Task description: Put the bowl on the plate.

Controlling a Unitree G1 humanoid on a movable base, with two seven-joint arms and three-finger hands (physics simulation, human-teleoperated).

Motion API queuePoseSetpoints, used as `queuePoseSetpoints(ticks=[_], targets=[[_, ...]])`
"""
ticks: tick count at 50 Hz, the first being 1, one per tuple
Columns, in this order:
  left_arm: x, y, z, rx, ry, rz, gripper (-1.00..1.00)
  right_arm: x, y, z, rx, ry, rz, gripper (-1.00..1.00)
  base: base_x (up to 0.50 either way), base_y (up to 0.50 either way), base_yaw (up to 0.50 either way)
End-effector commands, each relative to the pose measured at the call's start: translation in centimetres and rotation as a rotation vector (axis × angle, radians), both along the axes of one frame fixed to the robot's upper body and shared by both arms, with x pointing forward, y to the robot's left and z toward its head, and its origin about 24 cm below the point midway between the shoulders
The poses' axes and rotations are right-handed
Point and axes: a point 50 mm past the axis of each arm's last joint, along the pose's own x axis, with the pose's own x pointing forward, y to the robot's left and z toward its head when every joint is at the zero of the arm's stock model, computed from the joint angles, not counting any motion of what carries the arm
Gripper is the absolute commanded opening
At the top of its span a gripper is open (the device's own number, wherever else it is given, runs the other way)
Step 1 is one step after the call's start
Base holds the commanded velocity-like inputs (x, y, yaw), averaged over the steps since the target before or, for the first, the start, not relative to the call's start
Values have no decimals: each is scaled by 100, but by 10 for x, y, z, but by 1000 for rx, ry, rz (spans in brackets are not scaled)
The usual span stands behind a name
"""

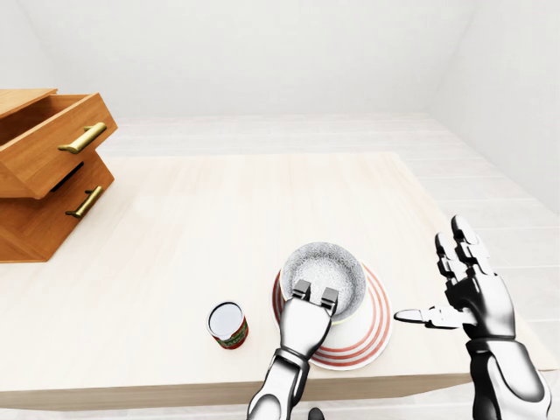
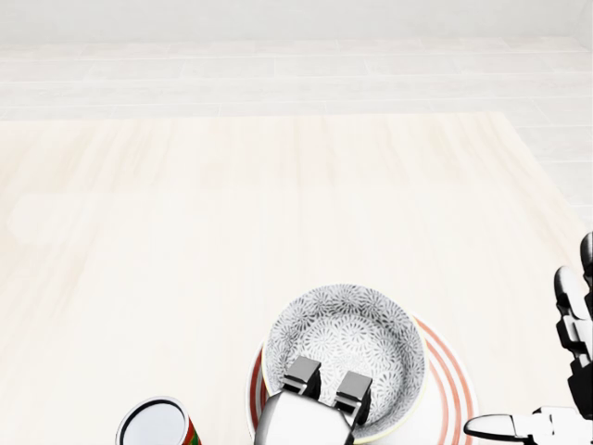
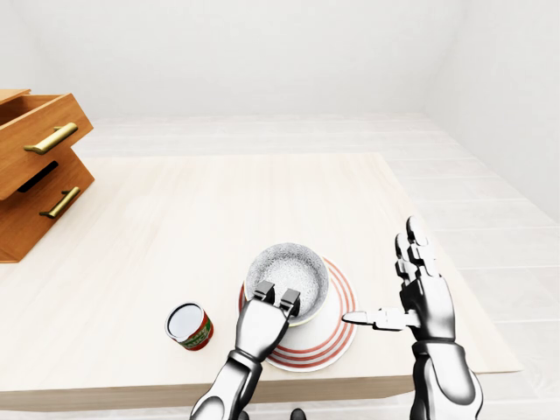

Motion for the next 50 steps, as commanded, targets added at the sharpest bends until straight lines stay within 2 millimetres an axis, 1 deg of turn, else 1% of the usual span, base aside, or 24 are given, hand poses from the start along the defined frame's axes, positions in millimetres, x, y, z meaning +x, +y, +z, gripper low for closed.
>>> queuePoseSetpoints(ticks=[1,22,23,25,27,28,32,39,41,42,43,46,50], targets=[[-3,2,-9,-19,40,14,-100,1,0,-3,3,10,-1,100,1,0,0],[-3,3,-6,-26,43,17,-100,1,-1,-1,2,4,-2,100,0,0,0],[-3,3,-6,-26,43,17,-98,1,-1,-1,2,3,-2,100,0,0,0],[-3,3,-6,-31,42,19,-87,1,-1,-1,2,3,-3,100,0,0,0],[-3,3,-6,-29,42,18,-84,1,-1,-1,2,3,-3,100,1,0,0],[-3,3,-6,-29,40,17,-73,0,-1,-1,1,4,-3,100,0,0,0],[-4,3,-5,-30,40,16,-55,0,-1,0,0,1,-3,100,0,0,0],[-5,3,-6,-30,52,15,-41,0,-1,1,-2,-3,-4,100,0,0,0],[-6,3,-6,-31,49,13,-33,0,-1,1,-2,-4,-3,100,0,0,0],[-6,3,-6,-31,49,12,-33,0,-1,1,-3,-3,-3,100,0,0,0],[-6,3,-6,-31,49,11,-26,0,-1,1,-2,-3,-3,100,0,0,0],[-5,2,-5,-31,46,9,-22,0,-1,1,-2,-4,-4,100,0,0,0],[-5,3,-5,-31,46,10,-20,-1,-1,2,-5,-8,-5,100,0,0,0]])
